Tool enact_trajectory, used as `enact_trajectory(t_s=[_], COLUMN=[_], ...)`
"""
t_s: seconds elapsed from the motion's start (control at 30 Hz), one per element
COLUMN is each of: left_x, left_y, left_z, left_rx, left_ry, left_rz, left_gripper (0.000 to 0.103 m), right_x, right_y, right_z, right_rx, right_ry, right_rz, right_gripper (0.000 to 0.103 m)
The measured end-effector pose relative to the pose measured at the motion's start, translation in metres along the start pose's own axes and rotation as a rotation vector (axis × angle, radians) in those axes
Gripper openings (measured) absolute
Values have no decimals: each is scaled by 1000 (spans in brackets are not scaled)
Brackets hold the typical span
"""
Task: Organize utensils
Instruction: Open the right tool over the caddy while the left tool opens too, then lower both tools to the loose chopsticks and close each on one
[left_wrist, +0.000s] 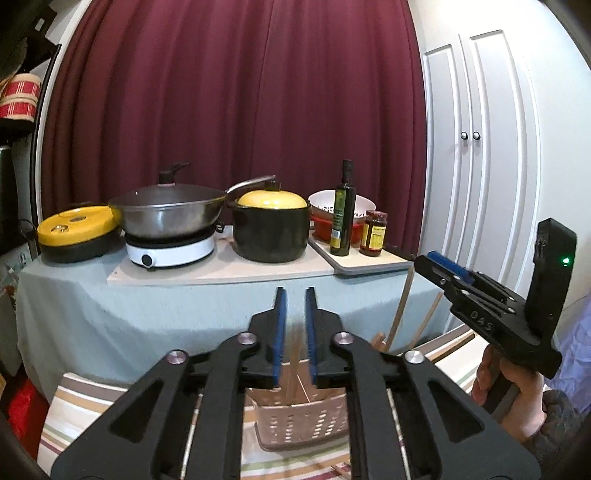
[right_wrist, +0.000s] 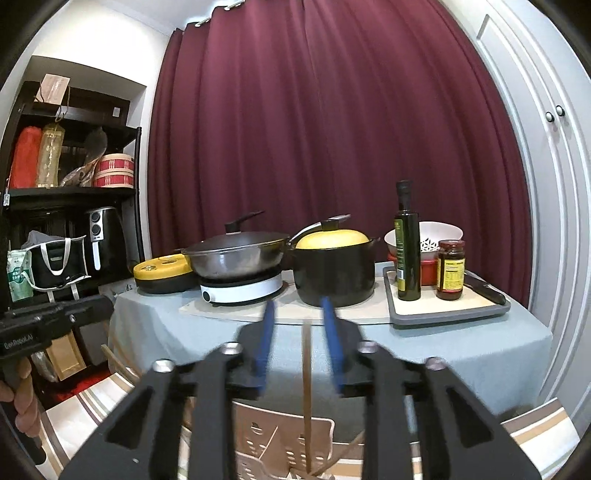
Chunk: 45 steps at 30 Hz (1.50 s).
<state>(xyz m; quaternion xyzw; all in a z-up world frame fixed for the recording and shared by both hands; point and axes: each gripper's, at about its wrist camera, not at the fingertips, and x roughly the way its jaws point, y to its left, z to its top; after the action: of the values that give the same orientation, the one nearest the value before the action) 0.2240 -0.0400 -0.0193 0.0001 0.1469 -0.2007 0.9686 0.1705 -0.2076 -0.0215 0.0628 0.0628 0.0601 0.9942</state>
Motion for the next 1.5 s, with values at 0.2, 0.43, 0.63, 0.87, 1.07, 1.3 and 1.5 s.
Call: enact_trajectory(t_s=[0.2,0.43,0.63,0.87,1.07,1.3,1.5], left_x=[-21,-51,-70,-80,-83,-87,-93], left_y=[-2,-11,-19,-24,-26,-25,-30], left_z=[-7,-30,-68,-122,-174,-212,-223], left_rx=[-13,-29,-33,-56,-61,-86,-90], left_ry=[-3,21,92,194,298,374,383], left_rz=[10,23,41,51,62,71,73], left_gripper=[32,41,41,40,40,40,40], right_x=[-27,-76,-105,-127,-143,-149,-150], right_y=[2,7,5,-4,-7,15,29], right_z=[1,-19,-56,-122,-170,-199,-217], right_rx=[-20,-44,-47,-41,-11,-17,-41], right_ry=[-3,43,126,267,360,405,447], right_rz=[-9,-36,-61,-70,-49,26,75], right_gripper=[38,39,39,39,39,39,39])
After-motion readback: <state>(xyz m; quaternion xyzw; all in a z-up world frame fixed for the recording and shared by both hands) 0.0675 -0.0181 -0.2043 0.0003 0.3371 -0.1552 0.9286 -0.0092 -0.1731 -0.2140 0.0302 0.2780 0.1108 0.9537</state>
